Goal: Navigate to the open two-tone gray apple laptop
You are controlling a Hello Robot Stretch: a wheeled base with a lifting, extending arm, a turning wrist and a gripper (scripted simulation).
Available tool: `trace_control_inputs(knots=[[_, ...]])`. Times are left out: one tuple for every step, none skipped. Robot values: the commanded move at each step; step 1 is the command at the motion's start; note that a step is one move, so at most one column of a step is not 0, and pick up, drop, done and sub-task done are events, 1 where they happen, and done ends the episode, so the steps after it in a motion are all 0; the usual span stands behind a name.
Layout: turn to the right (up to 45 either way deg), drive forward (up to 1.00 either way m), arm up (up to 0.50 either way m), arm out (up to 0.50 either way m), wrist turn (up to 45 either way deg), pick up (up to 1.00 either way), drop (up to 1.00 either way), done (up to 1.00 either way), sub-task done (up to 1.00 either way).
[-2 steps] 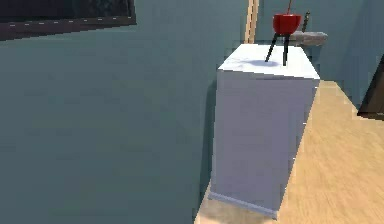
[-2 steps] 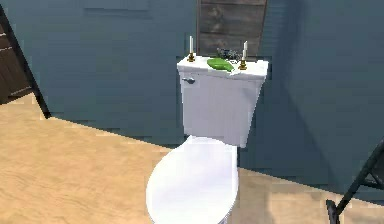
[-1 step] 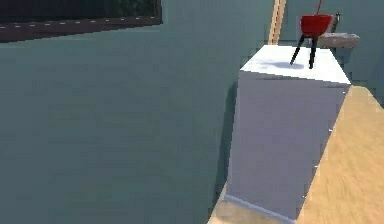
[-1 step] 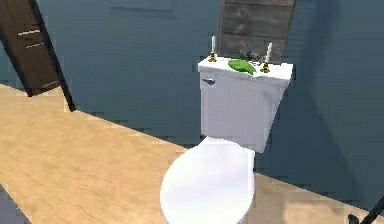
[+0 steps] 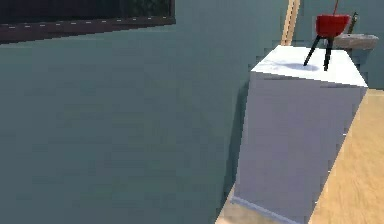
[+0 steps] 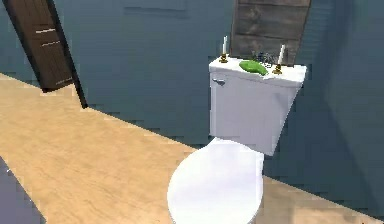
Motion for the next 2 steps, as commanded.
trace_control_inputs(knots=[[0.0, 0.05, 0.0, 0.0, 0.0, 0.0, 0.0, 0.0, 0.0], [24.0, 0.0, 0.0, 0.0, 0.0, 0.0, 0.0, 0.0, 0.0]])
